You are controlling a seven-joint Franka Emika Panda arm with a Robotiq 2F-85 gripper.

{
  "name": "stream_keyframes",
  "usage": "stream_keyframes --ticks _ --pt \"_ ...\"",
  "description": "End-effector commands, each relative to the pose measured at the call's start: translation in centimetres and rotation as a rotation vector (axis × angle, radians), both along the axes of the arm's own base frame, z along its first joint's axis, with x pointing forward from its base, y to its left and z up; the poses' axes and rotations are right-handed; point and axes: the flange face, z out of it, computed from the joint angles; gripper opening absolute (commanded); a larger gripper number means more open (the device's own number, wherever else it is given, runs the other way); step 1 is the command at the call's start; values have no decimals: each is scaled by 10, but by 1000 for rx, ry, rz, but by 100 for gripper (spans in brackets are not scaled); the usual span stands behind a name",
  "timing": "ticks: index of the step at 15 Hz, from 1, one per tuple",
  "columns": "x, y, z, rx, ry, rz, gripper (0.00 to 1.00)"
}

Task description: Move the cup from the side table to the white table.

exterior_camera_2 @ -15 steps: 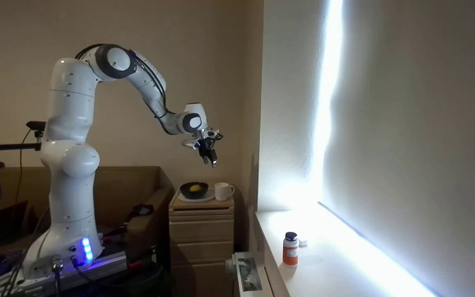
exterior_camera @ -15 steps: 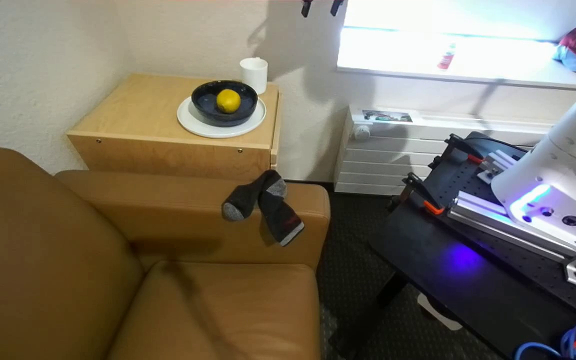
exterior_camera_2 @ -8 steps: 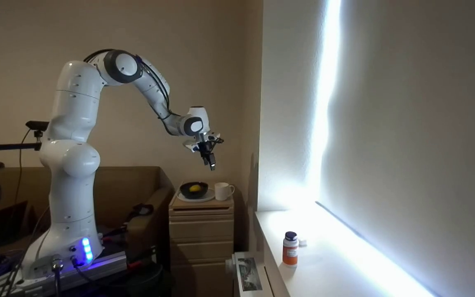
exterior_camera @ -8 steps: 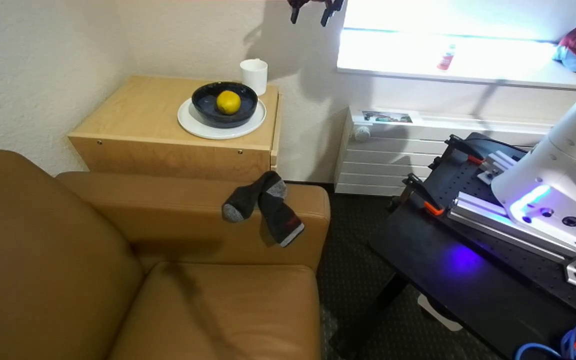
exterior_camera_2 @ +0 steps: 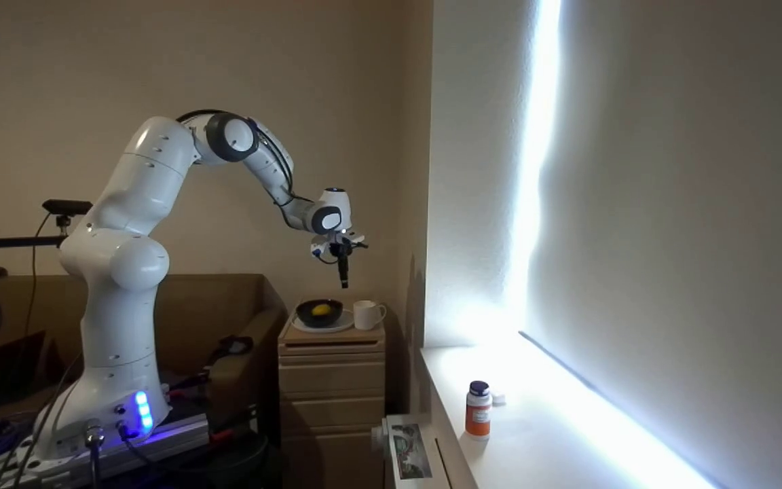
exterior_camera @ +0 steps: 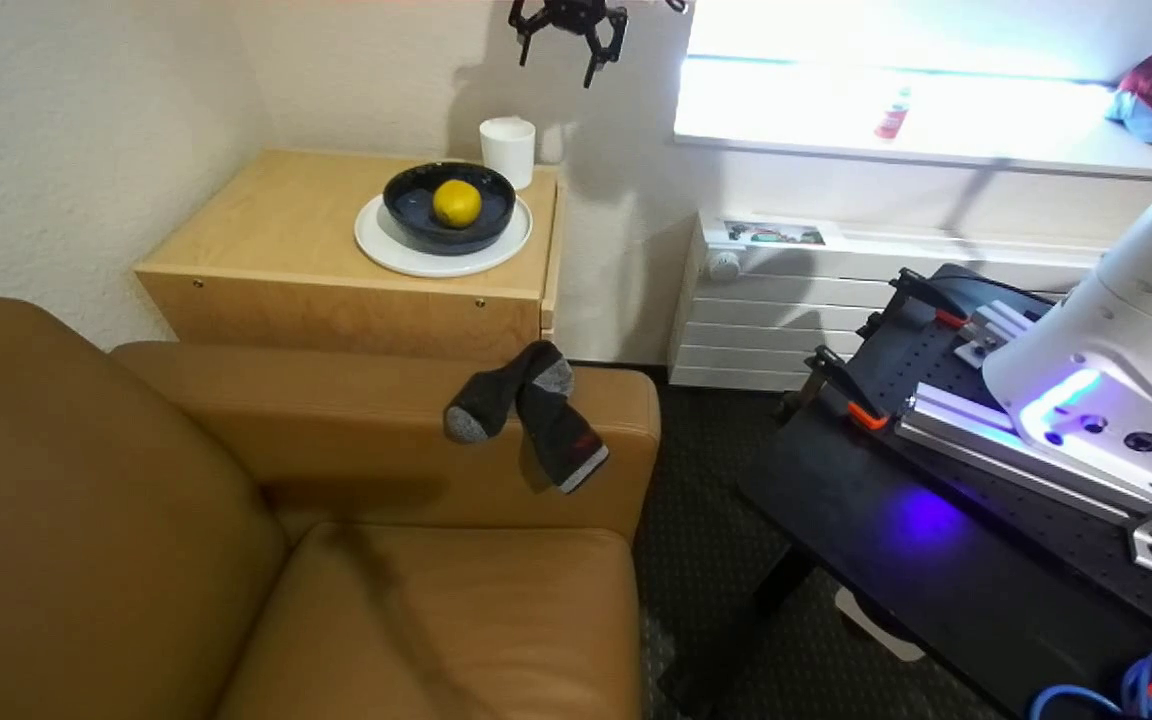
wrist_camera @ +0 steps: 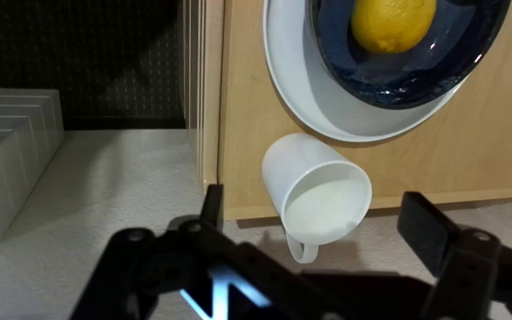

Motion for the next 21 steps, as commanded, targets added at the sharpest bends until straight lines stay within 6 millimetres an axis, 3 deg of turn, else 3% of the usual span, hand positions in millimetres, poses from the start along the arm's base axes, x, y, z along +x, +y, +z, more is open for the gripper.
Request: stream_keyframes --ticks 1,12,18,21 --pt "2 2 -1 6 6 -8 100" --pt "59 -11 -58 99 -13 -507 100" --pt "58 -7 -65 112 10 -531 100" --pt "62 -6 -92 98 82 -531 100"
